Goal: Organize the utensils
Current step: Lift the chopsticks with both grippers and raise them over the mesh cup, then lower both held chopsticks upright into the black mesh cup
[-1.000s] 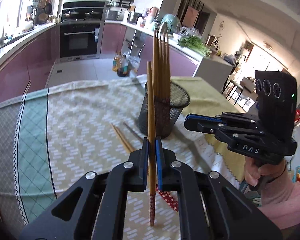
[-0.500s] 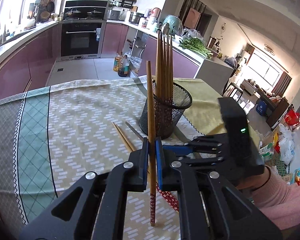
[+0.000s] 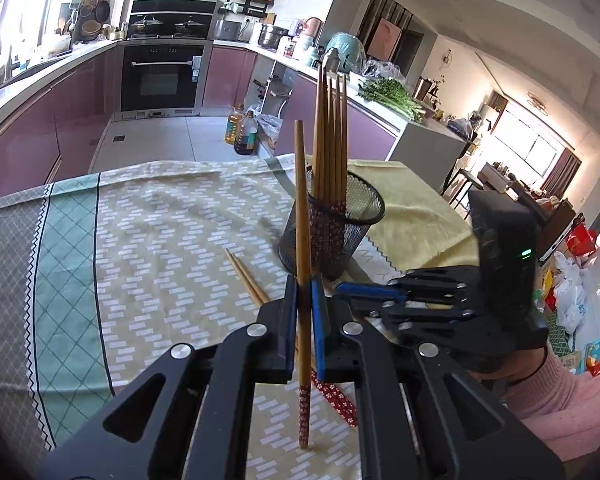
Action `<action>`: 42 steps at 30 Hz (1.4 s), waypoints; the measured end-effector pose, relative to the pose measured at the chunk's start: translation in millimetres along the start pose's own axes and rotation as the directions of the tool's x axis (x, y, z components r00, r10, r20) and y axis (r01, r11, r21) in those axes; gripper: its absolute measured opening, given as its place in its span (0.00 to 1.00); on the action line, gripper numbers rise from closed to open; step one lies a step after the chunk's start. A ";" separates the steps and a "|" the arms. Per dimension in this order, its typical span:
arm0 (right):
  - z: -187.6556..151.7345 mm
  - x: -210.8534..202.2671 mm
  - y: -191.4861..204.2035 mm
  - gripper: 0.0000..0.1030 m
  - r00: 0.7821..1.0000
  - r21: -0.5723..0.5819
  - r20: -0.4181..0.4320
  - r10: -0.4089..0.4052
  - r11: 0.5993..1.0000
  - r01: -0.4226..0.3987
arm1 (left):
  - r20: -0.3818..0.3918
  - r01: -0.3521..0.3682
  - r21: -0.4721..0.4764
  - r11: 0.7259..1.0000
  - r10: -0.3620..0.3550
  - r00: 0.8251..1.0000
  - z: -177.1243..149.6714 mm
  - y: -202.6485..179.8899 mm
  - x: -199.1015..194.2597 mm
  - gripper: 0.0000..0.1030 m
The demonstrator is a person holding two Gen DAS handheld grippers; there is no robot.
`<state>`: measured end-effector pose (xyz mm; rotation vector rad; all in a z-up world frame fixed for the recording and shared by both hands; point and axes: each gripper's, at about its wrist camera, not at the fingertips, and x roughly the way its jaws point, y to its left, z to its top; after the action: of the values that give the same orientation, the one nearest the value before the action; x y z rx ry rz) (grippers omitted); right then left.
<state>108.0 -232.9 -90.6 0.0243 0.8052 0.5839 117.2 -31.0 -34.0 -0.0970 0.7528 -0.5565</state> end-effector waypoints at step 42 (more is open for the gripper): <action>93.8 -122.0 -19.6 0.05 0.910 -0.052 0.413 -0.037 0.997 0.064 | 0.247 -0.014 0.188 0.982 -0.034 0.968 124.9 -70.7 -35.1 0.07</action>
<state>115.3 -292.1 52.6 0.0652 0.3729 0.5309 148.9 -87.1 98.9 0.0048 0.4520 -0.6099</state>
